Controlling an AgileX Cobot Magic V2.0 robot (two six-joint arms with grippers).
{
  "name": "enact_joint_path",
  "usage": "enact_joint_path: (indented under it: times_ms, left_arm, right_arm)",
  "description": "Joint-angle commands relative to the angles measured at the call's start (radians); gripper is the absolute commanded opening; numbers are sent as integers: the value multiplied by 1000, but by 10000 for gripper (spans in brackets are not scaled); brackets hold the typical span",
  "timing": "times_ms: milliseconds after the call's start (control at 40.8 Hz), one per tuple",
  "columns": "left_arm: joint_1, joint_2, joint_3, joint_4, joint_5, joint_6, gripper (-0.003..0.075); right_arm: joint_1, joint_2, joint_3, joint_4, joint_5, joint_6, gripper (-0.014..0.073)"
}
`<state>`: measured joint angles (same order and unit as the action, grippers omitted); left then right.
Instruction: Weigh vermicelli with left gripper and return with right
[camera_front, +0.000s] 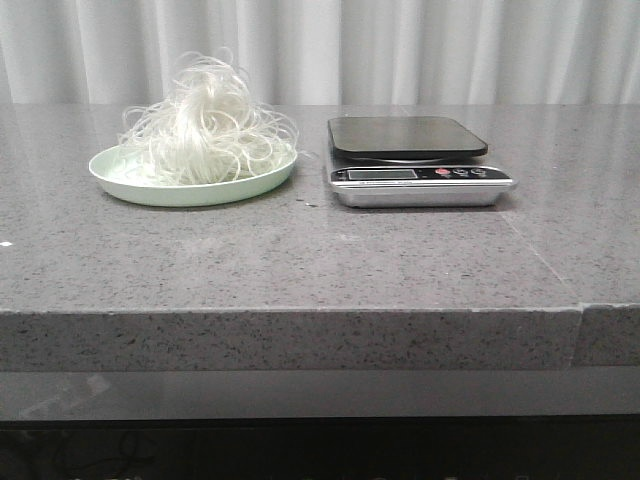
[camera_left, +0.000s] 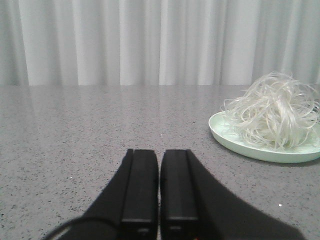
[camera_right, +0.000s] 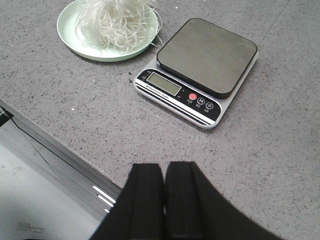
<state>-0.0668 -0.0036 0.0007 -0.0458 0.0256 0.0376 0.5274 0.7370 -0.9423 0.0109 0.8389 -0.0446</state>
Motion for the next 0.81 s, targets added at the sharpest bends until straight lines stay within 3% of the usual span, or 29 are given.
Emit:
enact_joint_path:
  times_ms: [0, 343, 785]
  left_arm:
    - [2, -23, 8, -9, -79, -12, 145]
    - [2, -21, 8, -9, -79, -12, 145]
    - [2, -21, 8, -9, -77, -12, 145]
  right_arm:
    - [-5, -1, -23, -11, -59, -7, 150]
    - [-25, -37, 11, -18, -77, -8, 150]
    - [-424, -505, 518, -17, -621, -8, 150]
